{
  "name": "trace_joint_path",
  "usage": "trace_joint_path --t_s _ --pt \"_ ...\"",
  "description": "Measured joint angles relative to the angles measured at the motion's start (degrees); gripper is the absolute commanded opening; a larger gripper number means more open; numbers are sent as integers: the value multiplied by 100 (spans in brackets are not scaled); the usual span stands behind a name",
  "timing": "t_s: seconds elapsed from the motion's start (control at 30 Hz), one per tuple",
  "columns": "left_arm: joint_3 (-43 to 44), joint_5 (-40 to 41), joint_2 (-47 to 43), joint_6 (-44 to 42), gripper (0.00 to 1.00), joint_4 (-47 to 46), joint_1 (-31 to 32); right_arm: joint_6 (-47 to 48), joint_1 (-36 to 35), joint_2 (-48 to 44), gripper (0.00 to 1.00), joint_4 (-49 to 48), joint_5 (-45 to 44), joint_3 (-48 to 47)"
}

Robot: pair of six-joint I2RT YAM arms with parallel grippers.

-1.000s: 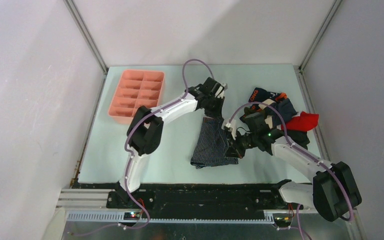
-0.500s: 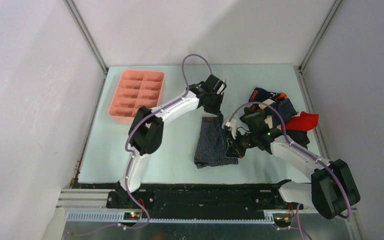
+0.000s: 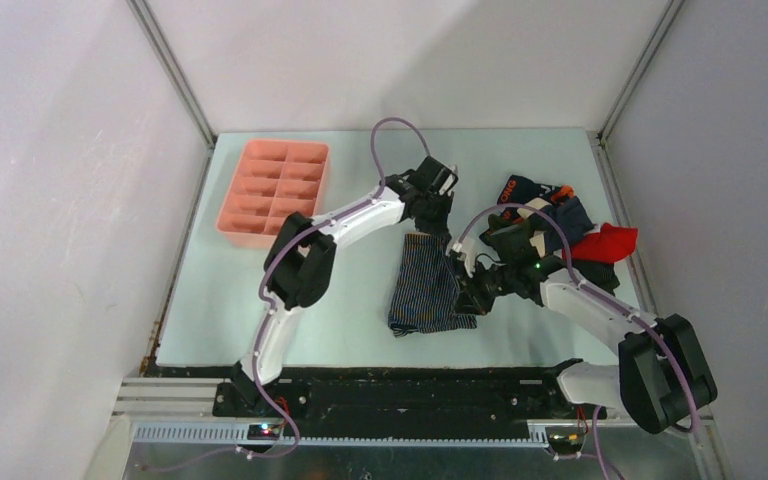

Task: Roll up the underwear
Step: Fold the underwear at the center of the board.

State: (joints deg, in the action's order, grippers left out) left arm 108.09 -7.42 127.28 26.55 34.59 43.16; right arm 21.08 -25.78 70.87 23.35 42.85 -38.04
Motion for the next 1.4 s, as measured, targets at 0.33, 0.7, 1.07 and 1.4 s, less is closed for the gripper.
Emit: trace_joint_path --t_s 0.33,0.7,1.07,1.4 --pt "151 -463 470 219 49 -190 46 166 466 116 34 452 -212 -48" --pt "612 -1513 -111 -339 64 -612 -422 -516 1364 -614 55 1187 -857 -699" --pt "-2822 -2009 -2391 -2297 35 -407 -1429 -2378 1714 1991 34 295 -1493 -2144" --pt "-3965 -2981 -2861 -3224 24 -498 -1126 -2830 1270 3202 12 -245 -1134 -3359"
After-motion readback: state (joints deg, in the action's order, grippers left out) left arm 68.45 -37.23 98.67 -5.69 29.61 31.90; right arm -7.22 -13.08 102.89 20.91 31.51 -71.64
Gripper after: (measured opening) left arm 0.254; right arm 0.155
